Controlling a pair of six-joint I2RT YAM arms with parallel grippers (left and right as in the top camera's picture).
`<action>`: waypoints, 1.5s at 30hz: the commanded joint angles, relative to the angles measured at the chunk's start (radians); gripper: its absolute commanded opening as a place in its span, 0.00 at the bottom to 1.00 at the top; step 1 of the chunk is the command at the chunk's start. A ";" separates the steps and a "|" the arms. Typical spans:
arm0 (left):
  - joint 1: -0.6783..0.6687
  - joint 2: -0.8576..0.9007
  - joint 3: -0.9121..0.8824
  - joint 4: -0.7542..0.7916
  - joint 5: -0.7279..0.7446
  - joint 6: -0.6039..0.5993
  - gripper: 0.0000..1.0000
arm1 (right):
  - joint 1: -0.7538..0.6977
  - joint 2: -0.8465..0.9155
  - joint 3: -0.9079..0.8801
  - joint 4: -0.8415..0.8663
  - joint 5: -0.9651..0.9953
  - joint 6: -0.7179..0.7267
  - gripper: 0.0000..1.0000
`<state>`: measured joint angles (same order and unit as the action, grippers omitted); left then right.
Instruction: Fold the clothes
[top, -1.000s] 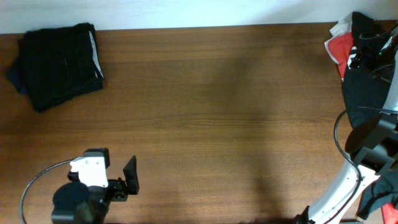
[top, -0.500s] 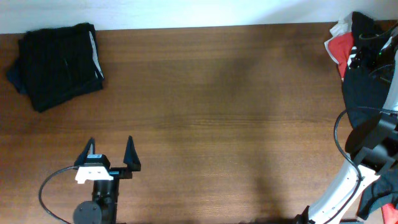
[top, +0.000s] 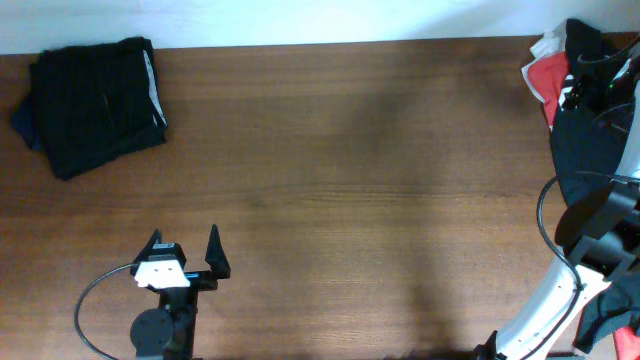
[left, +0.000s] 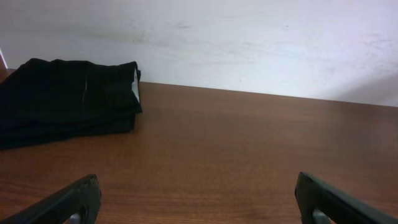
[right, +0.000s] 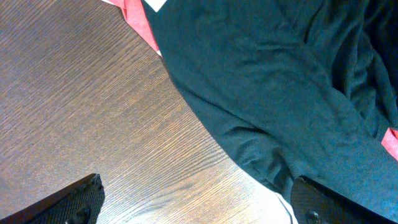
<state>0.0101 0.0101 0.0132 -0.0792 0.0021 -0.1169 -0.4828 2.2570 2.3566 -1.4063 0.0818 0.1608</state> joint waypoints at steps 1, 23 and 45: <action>0.007 -0.005 -0.004 -0.004 -0.006 0.013 0.99 | 0.005 -0.013 0.018 0.000 0.006 0.004 0.99; 0.007 -0.005 -0.004 -0.005 -0.006 0.013 0.99 | 0.563 -0.840 0.018 -0.001 0.005 0.004 0.99; 0.007 -0.004 -0.004 -0.004 -0.006 0.013 0.99 | 0.605 -2.157 -1.971 1.122 -0.157 0.000 0.99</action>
<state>0.0101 0.0113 0.0132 -0.0799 -0.0013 -0.1169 0.1188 0.1604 0.4717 -0.3233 -0.0658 0.1574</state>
